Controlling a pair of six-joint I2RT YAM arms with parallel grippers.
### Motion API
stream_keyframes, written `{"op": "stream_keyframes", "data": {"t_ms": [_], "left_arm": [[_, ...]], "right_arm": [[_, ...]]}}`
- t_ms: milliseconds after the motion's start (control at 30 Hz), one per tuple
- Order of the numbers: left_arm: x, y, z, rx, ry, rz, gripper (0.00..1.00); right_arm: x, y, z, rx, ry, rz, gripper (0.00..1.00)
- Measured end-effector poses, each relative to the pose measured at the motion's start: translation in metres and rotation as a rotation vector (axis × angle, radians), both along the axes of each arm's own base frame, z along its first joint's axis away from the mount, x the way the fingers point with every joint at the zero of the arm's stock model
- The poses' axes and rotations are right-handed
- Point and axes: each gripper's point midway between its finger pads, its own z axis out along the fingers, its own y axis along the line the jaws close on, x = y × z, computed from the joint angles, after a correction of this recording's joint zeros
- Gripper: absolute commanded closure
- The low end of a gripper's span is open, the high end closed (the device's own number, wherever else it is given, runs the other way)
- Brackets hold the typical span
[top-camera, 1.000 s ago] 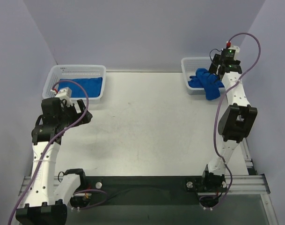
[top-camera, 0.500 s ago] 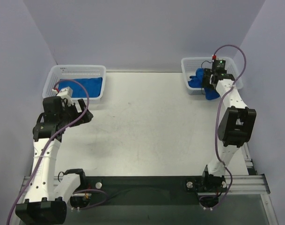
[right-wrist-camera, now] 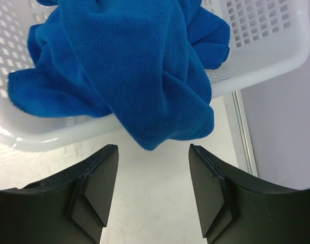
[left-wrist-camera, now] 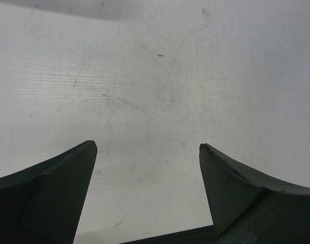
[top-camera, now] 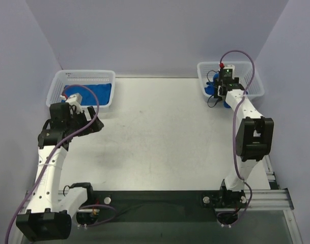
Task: Fold and stack the towels
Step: Grab crumpled towel
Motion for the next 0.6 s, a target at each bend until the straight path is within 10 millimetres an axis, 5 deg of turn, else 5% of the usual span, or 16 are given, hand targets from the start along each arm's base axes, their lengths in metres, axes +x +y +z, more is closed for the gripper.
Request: {"op": "stream_keyframes", "data": {"t_ms": [433, 600], "left_arm": [[0.0, -0.001, 0.0, -0.002, -0.001, -0.002, 0.07], [0.0, -0.001, 0.0, -0.005, 0.001, 0.001, 0.07]], "right_arm": [[0.01, -0.012, -0.039, -0.058, 0.081, -0.03, 0.47], [0.015, -0.017, -0.046, -0.086, 0.089, -0.05, 0.61]]}}
